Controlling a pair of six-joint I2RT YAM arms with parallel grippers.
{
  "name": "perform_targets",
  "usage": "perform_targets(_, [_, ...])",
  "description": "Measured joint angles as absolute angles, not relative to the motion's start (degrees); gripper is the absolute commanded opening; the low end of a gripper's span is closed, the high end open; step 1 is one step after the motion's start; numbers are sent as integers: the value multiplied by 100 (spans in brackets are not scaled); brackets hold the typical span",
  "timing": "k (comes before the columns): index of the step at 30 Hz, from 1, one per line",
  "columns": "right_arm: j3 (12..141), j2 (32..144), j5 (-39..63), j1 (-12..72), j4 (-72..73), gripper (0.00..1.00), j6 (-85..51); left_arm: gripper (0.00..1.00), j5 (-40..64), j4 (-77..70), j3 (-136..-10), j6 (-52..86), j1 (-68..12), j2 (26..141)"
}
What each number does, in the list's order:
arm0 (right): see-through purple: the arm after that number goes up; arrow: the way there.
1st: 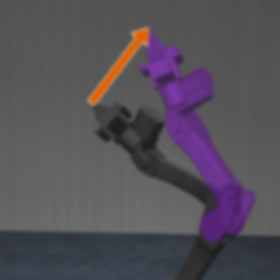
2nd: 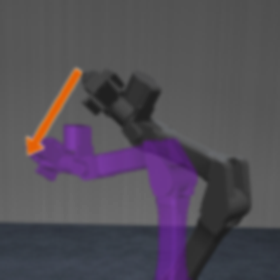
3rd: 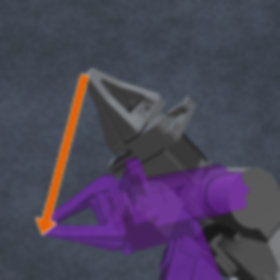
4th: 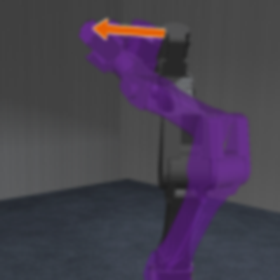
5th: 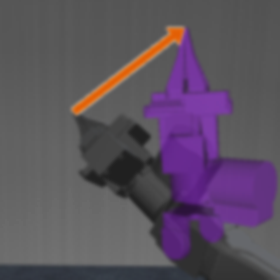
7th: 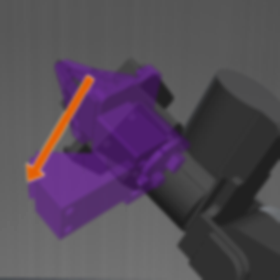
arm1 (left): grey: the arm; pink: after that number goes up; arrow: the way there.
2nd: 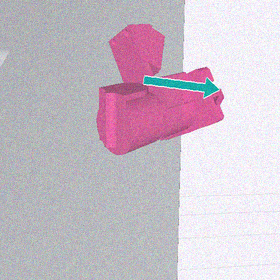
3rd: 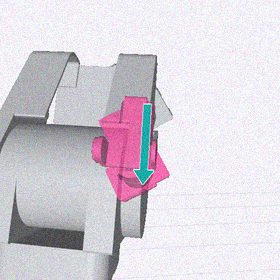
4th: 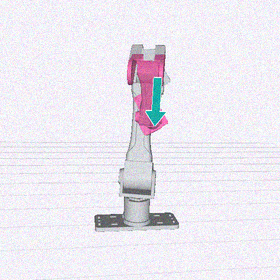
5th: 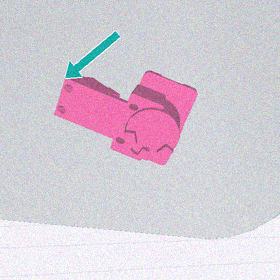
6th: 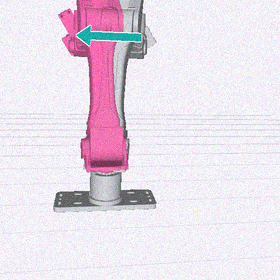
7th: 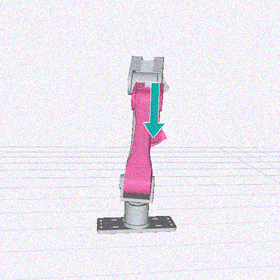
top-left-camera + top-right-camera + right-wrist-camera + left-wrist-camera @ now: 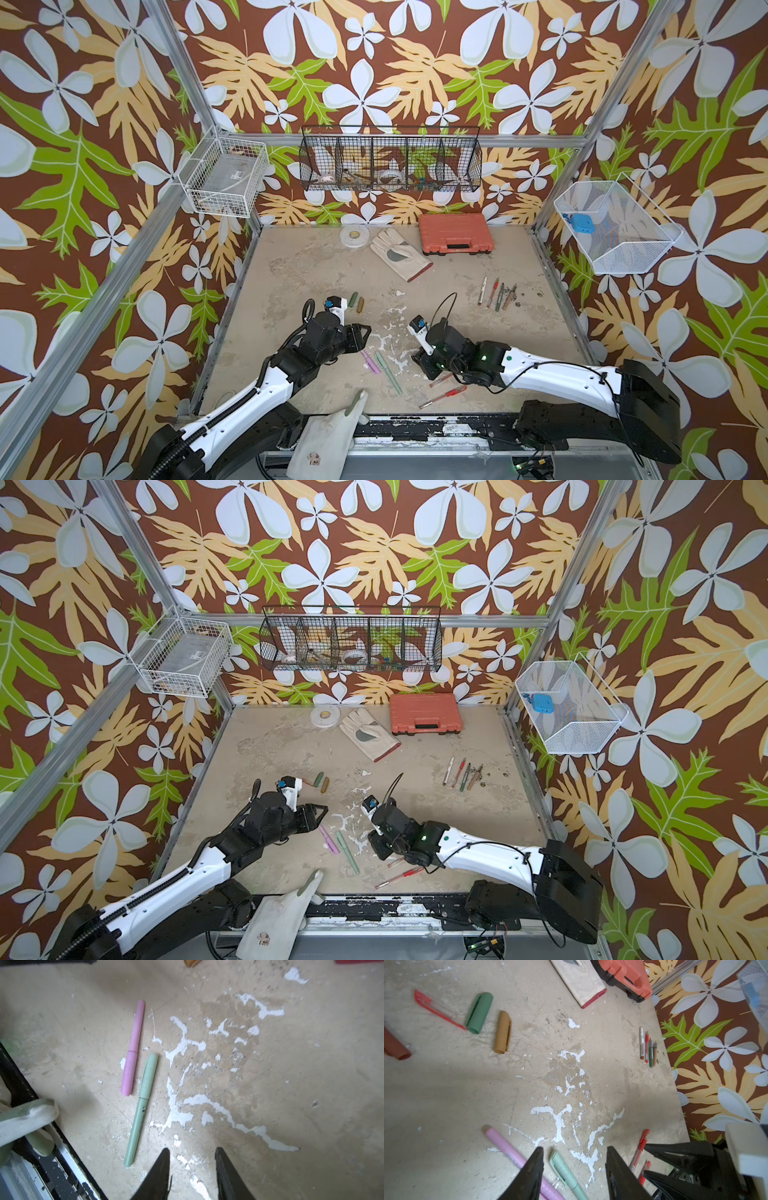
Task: Remove pen caps from pens
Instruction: Pick up the pen from the bottom-center of the table.
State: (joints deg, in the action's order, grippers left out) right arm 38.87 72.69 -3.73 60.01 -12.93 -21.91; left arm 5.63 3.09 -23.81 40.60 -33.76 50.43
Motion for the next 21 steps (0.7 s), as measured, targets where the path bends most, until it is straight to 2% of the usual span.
perform_targets(7, [4425, 8167, -794, 6908, -1433, 39, -2681, 52, 475, 753, -2552, 4014, -3376, 5234])
perform_targets(16, [4834, 8956, -799, 7238, -1435, 38, -2812, 53, 1061, 1249, -3114, 3859, -3336, 5203])
perform_targets(21, [4960, 9299, -884, 7310, -1435, 35, -2823, 53, 1636, 1518, -3258, 3673, -2853, 4956])
